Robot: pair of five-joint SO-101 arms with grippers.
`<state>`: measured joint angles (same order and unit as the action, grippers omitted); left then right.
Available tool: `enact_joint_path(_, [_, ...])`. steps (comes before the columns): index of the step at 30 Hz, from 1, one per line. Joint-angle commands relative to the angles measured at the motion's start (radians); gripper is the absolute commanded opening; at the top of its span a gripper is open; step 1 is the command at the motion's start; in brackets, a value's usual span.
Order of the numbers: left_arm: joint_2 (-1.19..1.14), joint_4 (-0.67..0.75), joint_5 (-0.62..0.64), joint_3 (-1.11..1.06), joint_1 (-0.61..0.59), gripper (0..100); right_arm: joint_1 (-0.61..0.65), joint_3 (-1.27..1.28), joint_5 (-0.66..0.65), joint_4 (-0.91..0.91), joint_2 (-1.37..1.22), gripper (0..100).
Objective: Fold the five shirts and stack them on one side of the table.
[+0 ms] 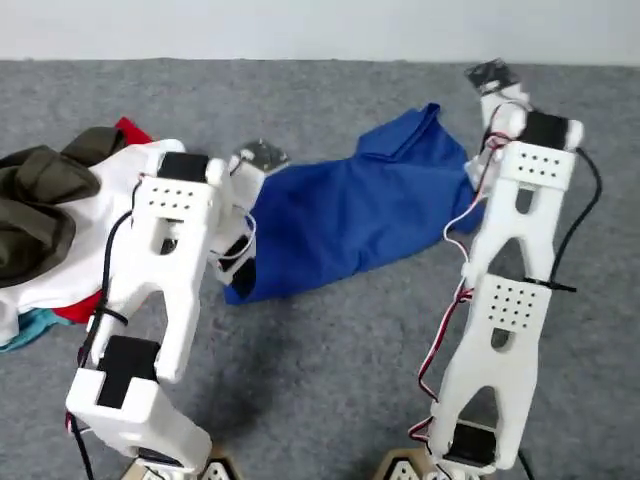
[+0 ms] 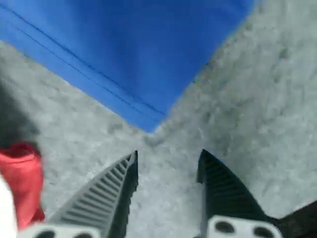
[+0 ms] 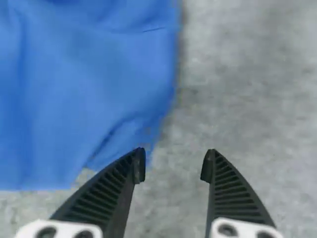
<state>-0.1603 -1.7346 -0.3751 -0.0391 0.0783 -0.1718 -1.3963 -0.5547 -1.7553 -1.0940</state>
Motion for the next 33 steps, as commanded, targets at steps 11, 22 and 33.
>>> enact_joint_path(11, [0.051,-0.003,-0.014,-0.012,0.011,13,0.048,0.04,-0.008,0.035,-0.096,18.6])
enact_joint_path(22, [-0.057,0.087,-0.008,-0.145,0.012,13,0.038,-0.011,-0.006,0.033,-0.113,0.9])
enact_joint_path(33, [-0.114,0.124,0.097,-0.024,0.012,13,0.038,-0.103,-0.012,-0.007,-0.119,0.9])
